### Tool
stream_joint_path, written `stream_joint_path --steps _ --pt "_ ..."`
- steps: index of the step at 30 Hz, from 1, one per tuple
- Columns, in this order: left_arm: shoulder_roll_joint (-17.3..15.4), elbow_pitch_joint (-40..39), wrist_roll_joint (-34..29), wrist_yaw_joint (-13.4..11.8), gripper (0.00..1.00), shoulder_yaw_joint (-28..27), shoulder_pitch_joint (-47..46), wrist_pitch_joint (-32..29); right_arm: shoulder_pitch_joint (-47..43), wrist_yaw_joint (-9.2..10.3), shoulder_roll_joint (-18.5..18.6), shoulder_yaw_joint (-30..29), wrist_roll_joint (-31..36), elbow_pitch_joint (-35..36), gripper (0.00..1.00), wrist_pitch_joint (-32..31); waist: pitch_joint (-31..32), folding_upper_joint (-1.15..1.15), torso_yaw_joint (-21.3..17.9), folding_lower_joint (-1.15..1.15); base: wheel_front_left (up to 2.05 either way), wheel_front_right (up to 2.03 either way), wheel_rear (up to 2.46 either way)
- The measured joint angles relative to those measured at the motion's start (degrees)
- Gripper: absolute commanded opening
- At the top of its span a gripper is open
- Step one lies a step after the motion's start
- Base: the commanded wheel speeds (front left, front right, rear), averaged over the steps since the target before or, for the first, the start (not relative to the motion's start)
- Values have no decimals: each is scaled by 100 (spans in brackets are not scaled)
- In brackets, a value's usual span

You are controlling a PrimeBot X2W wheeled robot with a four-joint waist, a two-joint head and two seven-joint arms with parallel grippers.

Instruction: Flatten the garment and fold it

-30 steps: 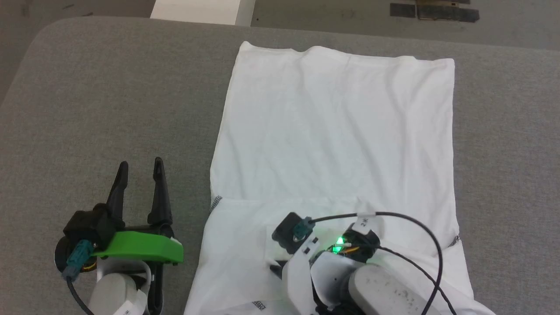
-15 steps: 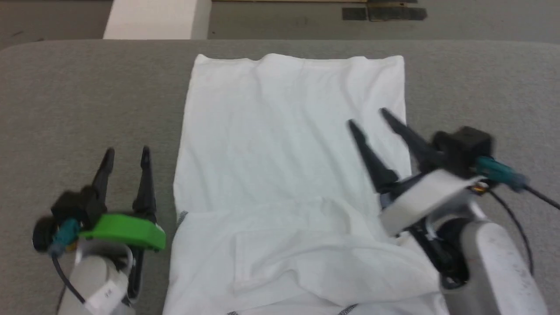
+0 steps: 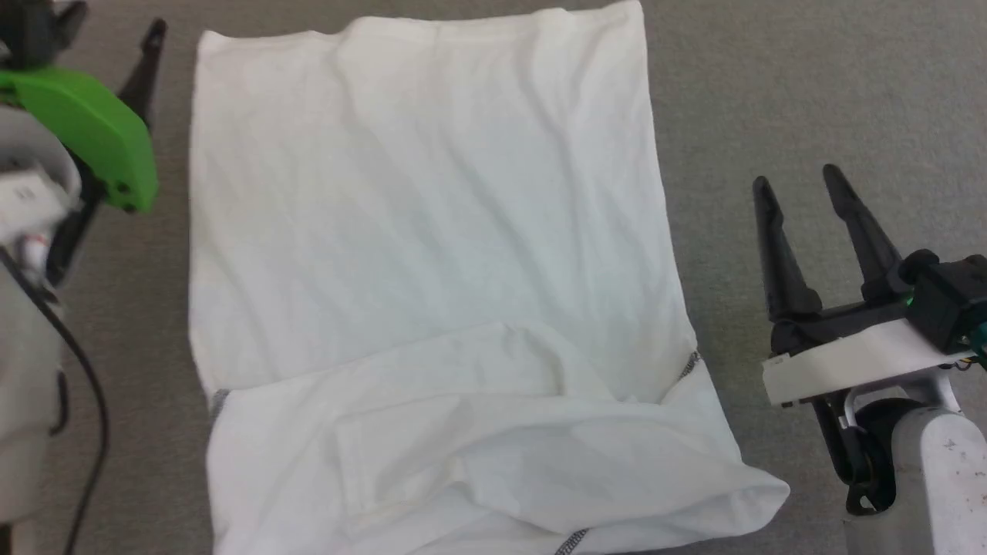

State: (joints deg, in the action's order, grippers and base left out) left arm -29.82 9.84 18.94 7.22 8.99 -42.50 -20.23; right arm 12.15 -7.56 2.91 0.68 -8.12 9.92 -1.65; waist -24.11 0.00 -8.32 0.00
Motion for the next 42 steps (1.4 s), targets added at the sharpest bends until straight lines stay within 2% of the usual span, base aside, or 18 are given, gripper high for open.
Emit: stream_joint_path --steps 9,16,24,25,26,27,29,34,38,42 --pt "-441 322 266 -42 100 -70 -954 -1664 83 0 1 -167 -83 -116 100 525 -707 0 -554 0 0 0 0" --pt "-755 307 291 -557 100 -248 -1140 -2807 96 0 2 -113 -347 -279 100 702 -1181 0 -971 1 0 0 0" --pt "-966 -29 181 -1054 100 -288 -1341 -3755 231 0 2 16 -505 -439 100 822 -1595 0 -1247 1 0 0 0" --pt "-1010 -89 142 -1082 86 -271 -1348 -3919 248 0 2 24 -505 -445 100 822 -1633 0 -1270 1 0 0 0" --pt "-1034 -163 129 -1101 27 -267 -1362 -4022 267 0 2 34 -505 -447 100 821 -1666 0 -1289 0 0 0 0" --pt "-1044 -220 122 -1112 0 -264 -1368 -4076 289 0 2 40 -505 -446 100 821 -1689 0 -1300 0 0 0 0" --pt "-1063 -371 114 -1131 0 -227 -1368 -4140 344 0 2 55 -499 -430 100 814 -1727 0 -1308 1 0 0 0" --pt "-1012 -452 25 -1072 0 -55 -1362 -3700 671 0 4 94 -215 -286 100 682 -1719 0 -1200 0 0 0 0" --pt "-828 -330 13 -977 0 103 -1363 -3250 1550 0 5 194 26 -280 100 377 -1677 0 -1026 0 0 0 0" --pt "-566 -166 37 -931 0 183 -1378 -2827 2763 -1 5 375 15 -943 100 -349 -1611 0 -819 0 0 0 0"
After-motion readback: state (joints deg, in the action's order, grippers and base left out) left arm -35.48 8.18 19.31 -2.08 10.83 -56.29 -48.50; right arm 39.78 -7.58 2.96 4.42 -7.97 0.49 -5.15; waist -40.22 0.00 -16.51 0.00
